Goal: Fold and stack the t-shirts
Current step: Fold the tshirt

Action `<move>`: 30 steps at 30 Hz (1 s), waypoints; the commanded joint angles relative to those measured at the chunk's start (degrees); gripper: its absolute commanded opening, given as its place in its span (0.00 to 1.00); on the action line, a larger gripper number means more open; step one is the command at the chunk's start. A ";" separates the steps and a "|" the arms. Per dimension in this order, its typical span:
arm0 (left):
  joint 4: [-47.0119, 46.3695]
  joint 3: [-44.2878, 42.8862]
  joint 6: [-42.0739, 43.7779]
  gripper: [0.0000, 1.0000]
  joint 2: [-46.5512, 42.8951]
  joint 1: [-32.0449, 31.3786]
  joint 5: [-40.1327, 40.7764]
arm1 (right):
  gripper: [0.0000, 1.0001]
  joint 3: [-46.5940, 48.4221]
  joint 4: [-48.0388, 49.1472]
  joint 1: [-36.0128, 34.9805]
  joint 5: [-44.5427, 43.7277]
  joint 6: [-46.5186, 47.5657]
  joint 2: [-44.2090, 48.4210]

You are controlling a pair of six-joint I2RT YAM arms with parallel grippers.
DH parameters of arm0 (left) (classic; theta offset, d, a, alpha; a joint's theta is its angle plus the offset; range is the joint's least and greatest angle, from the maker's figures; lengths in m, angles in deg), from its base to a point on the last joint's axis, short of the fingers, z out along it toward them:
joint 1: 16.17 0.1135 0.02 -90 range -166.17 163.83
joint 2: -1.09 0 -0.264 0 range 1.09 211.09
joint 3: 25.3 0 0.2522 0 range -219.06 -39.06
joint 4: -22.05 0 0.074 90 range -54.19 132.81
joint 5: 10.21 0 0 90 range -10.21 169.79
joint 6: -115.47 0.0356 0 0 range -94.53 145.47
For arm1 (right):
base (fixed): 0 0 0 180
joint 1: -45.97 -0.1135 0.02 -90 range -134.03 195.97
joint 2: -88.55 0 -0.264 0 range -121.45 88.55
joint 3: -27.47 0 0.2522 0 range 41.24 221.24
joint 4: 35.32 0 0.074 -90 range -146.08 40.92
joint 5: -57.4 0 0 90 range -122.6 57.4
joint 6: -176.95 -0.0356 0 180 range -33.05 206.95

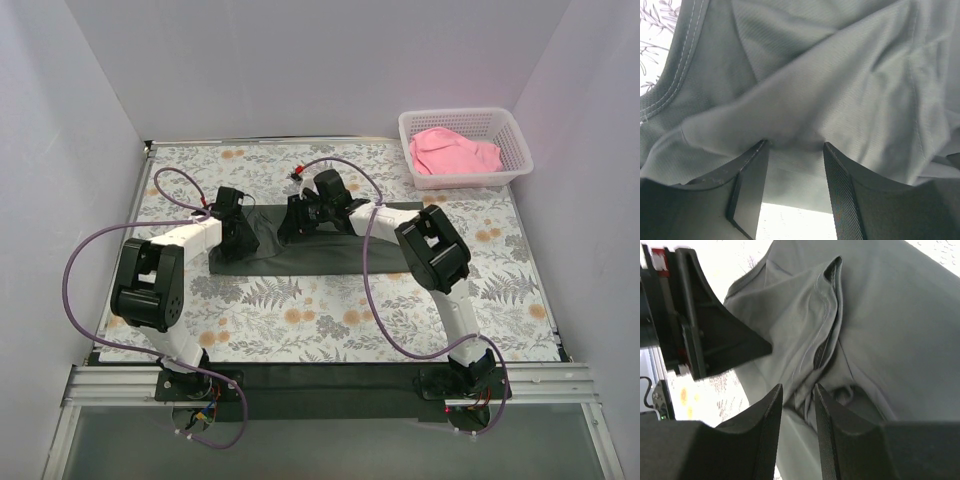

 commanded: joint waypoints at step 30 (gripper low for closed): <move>1.67 -0.27 -0.15 0.45 3.54 -0.14 5.27 | 0.19 -1.50 5.74 4.44 2.50 -5.05 -5.66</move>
